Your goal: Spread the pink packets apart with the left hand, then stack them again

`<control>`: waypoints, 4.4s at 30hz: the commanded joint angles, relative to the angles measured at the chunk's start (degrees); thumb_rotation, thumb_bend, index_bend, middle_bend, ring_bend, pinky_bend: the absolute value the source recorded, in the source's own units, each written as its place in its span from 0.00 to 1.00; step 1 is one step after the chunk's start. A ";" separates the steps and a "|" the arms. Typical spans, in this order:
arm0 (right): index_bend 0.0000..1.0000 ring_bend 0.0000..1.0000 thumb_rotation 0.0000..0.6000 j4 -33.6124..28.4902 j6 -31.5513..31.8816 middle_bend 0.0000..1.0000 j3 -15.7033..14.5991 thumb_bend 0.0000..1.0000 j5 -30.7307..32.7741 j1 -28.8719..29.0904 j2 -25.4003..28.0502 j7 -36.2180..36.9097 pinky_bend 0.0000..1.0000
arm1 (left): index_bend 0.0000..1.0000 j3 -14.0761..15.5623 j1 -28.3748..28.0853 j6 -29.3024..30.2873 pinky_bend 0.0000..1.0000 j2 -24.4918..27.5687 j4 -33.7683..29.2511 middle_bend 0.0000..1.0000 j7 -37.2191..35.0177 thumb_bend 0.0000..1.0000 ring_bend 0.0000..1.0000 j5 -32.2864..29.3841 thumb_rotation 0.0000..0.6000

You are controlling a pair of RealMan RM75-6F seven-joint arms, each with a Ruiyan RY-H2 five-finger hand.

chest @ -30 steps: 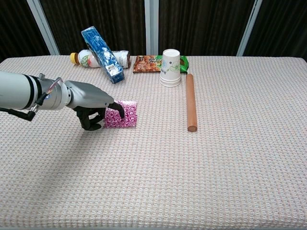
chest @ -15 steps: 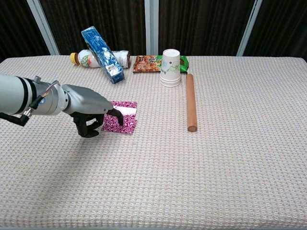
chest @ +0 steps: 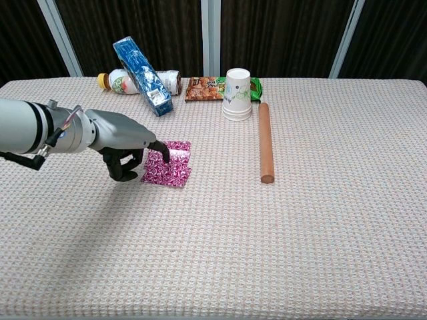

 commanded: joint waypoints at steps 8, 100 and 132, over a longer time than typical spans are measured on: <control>0.13 0.00 0.83 0.10 -0.04 0.09 -0.04 0.16 -0.25 0.00 -0.13 0.26 0.00 | 0.22 2.20 -1.43 0.48 0.94 0.32 -2.81 0.83 2.27 0.53 0.83 -3.58 1.00; 0.13 0.00 0.83 0.43 0.47 0.09 0.42 0.16 0.18 -0.72 0.46 1.31 0.00 | 0.34 -10.14 3.56 5.77 0.93 -9.38 14.70 0.84 -5.16 0.25 0.83 -4.88 1.00; 0.13 0.00 0.83 1.32 -0.73 0.09 0.93 0.16 2.30 -0.65 0.61 1.52 0.00 | 0.40 -15.89 0.28 1.26 0.93 -20.65 29.99 0.84 5.11 0.25 0.83 -15.90 1.00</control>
